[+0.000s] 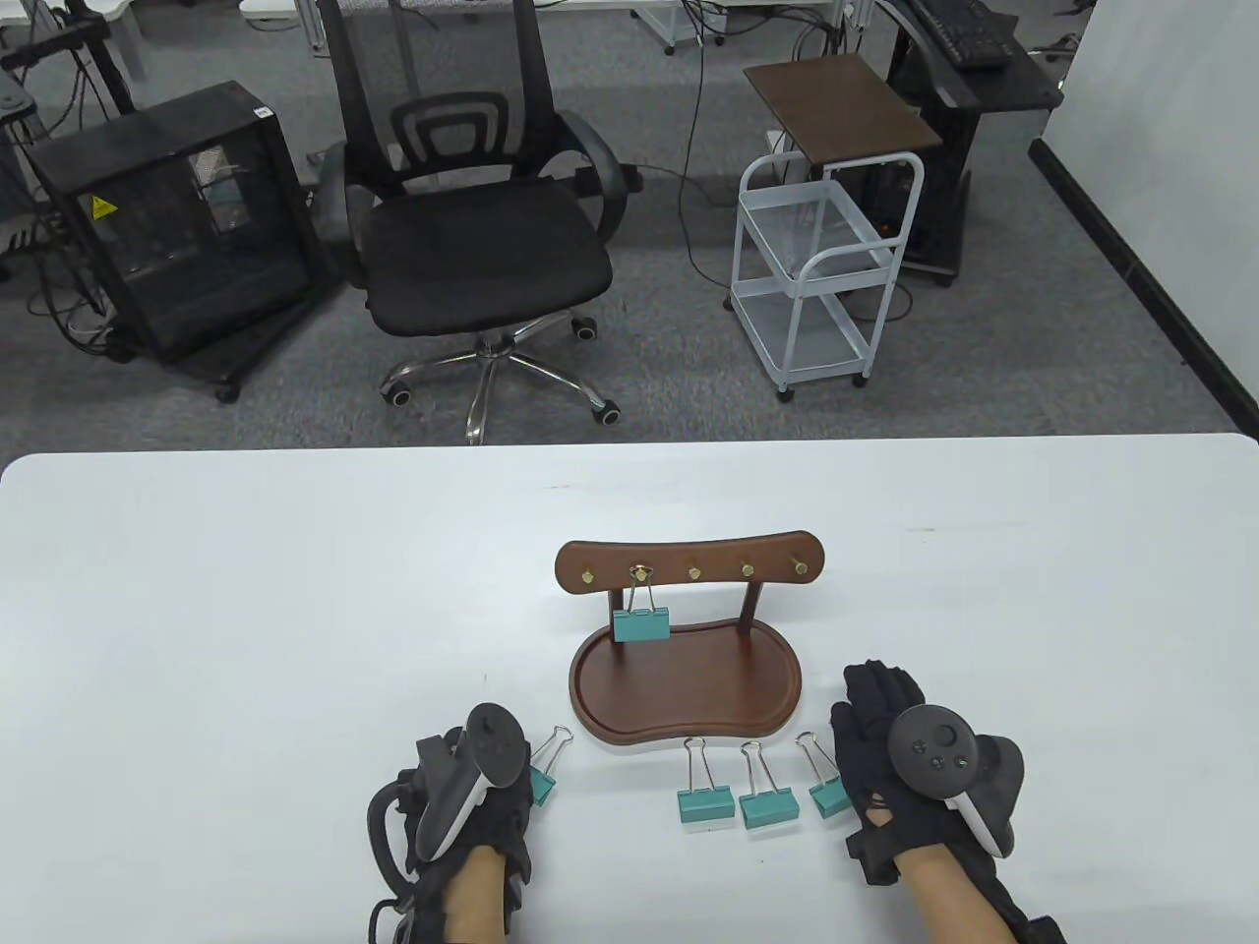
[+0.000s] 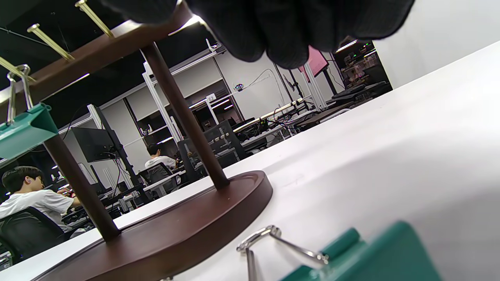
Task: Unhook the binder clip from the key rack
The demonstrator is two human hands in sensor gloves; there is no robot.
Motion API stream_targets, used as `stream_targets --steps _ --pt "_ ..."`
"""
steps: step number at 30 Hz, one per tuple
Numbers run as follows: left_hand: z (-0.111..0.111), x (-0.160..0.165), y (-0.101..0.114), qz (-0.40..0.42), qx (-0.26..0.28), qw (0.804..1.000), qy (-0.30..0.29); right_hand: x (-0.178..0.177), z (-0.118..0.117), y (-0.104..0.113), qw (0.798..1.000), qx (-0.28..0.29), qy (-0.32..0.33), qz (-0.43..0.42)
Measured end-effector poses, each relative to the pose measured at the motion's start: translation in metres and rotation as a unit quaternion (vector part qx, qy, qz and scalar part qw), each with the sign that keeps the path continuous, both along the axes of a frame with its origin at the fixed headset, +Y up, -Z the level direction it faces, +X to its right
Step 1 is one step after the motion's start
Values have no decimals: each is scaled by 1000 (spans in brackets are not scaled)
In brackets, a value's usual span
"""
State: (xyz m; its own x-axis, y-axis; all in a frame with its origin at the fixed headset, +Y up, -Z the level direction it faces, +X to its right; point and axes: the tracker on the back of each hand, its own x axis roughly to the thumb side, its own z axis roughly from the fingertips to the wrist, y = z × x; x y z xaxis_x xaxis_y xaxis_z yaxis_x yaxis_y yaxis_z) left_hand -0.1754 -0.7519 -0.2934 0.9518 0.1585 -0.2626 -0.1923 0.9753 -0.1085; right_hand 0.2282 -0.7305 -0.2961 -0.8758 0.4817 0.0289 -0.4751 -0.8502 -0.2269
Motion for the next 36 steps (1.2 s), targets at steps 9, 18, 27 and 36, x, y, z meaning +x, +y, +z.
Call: stream_targets --steps 9,18,27,36 --pt "4 -1 11 64 49 997 1 1 0 0 1000 0 -1 5" --pt "5 13 20 134 100 985 -28 1 0 0 1000 -1 0 7" --pt "1 27 28 304 131 943 -25 3 4 1 1000 -3 3 -7" --pt "-19 44 33 380 142 914 -11 6 3 2 1000 -7 -3 -22"
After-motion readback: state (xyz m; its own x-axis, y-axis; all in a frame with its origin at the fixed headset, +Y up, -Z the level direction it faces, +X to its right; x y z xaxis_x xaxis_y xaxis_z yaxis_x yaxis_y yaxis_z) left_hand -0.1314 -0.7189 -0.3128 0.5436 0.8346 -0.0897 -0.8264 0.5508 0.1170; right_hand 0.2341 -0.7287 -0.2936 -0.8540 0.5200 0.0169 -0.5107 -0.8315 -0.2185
